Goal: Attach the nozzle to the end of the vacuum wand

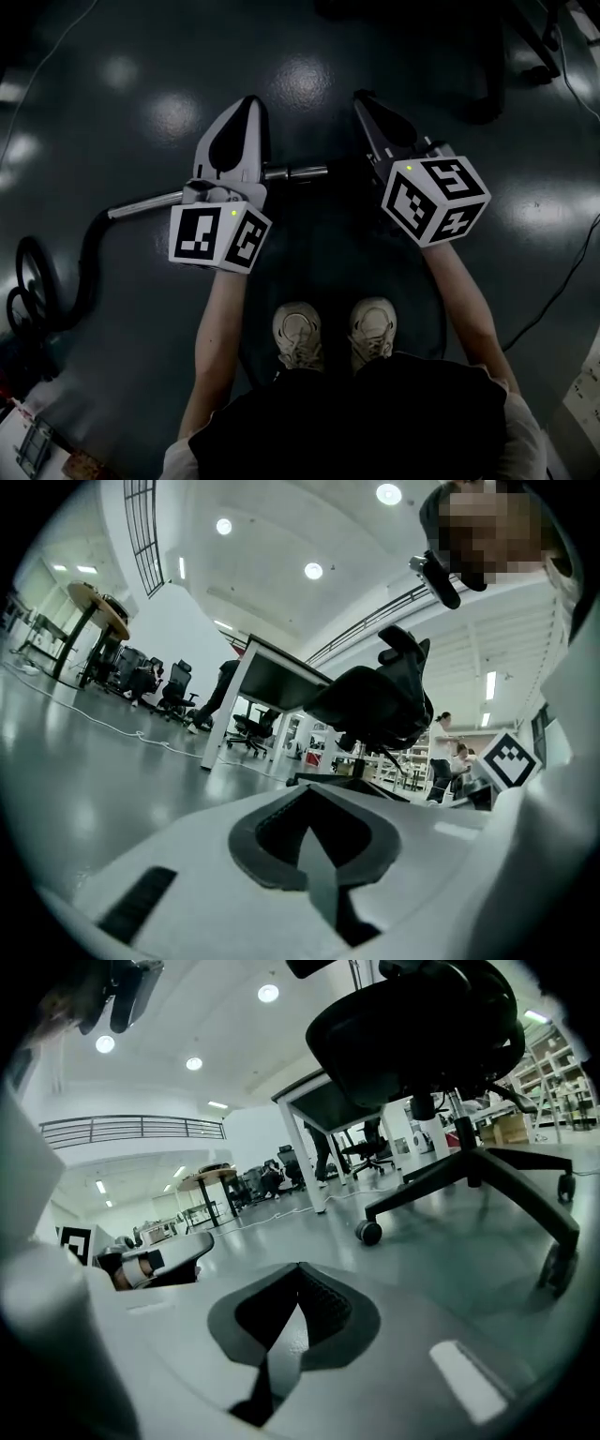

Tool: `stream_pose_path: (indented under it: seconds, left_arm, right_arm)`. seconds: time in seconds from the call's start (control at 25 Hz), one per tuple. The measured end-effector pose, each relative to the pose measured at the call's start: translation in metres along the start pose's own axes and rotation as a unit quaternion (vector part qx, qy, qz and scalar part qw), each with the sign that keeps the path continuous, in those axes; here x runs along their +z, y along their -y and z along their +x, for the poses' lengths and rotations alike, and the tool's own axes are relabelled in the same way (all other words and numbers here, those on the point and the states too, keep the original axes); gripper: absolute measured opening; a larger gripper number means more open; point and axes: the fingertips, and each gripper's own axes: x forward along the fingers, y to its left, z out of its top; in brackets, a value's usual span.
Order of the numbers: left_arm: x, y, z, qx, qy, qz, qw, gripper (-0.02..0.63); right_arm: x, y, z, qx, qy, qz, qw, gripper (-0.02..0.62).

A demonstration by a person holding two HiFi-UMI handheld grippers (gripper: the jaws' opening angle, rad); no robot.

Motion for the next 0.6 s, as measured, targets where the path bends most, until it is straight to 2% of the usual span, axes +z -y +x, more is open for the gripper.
stream_pose_path:
  seconds: [0.2, 0.32, 0.44, 0.6]
  left_arm:
    - [0.001, -0.021, 0.006, 0.028, 0.009, -0.013, 0.9995, 0.005]
    - [0.054, -0.014, 0.014, 0.034, 0.024, -0.024, 0.9988, 0.005]
    - [0.165, 0.015, 0.025, 0.029, 0.035, -0.008, 0.9989, 0.005]
    - [0.373, 0.072, 0.022, 0.044, 0.045, -0.008, 0.9980, 0.005]
  right_arm:
    - [0.015, 0.002, 0.008, -0.014, 0.017, -0.016, 1.000, 0.006]
    - [0.072, -0.011, -0.005, -0.029, 0.026, -0.020, 0.999, 0.006]
    - [0.183, -0.048, -0.033, -0.030, 0.033, -0.035, 0.998, 0.006]
    - [0.372, -0.132, -0.094, -0.017, 0.031, -0.028, 0.999, 0.006]
